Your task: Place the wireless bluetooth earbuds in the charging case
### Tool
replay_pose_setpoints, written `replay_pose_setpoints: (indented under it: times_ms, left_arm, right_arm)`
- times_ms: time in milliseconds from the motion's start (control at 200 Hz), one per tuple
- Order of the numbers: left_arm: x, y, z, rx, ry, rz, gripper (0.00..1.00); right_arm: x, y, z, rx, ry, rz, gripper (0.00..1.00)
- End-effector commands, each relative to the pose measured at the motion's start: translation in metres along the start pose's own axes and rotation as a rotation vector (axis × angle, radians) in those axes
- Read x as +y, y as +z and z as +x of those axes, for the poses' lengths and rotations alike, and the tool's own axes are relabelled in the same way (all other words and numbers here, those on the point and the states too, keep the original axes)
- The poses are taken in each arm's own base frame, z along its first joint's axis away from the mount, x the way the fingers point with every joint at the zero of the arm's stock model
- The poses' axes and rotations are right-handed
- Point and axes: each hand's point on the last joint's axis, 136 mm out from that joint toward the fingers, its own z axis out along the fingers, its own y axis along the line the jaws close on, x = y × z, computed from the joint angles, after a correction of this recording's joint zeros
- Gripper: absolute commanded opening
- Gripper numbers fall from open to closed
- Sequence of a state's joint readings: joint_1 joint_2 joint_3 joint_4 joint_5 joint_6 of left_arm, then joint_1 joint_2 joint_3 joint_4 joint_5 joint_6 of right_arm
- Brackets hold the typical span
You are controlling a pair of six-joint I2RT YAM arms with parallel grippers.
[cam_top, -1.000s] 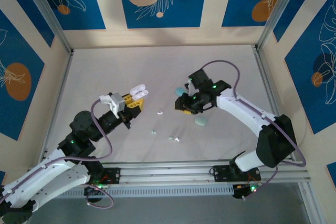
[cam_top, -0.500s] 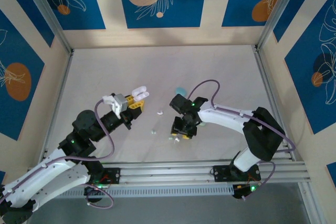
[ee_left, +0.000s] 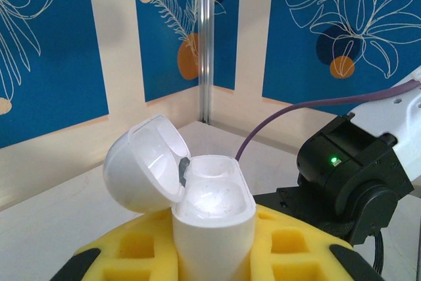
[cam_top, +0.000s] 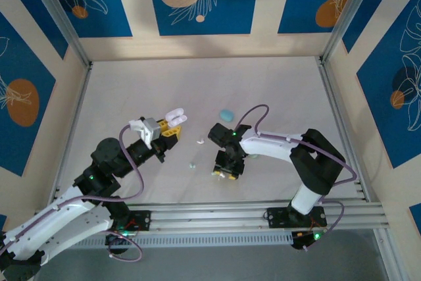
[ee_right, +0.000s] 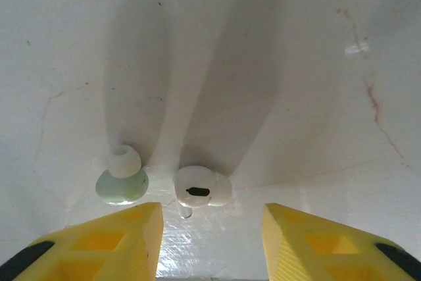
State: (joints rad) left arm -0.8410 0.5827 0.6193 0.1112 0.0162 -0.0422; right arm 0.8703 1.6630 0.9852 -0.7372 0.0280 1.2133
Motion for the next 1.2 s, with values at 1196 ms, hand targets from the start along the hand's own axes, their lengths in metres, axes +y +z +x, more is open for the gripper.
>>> replay_pose_setpoints:
  times_ms: [1196]
  left_arm:
    - [-0.001,0.009,0.001,0.002,0.012,0.004,0.2]
  right_arm:
    - [-0.007,0.012,-0.013,-0.029,-0.044,0.115,0.3]
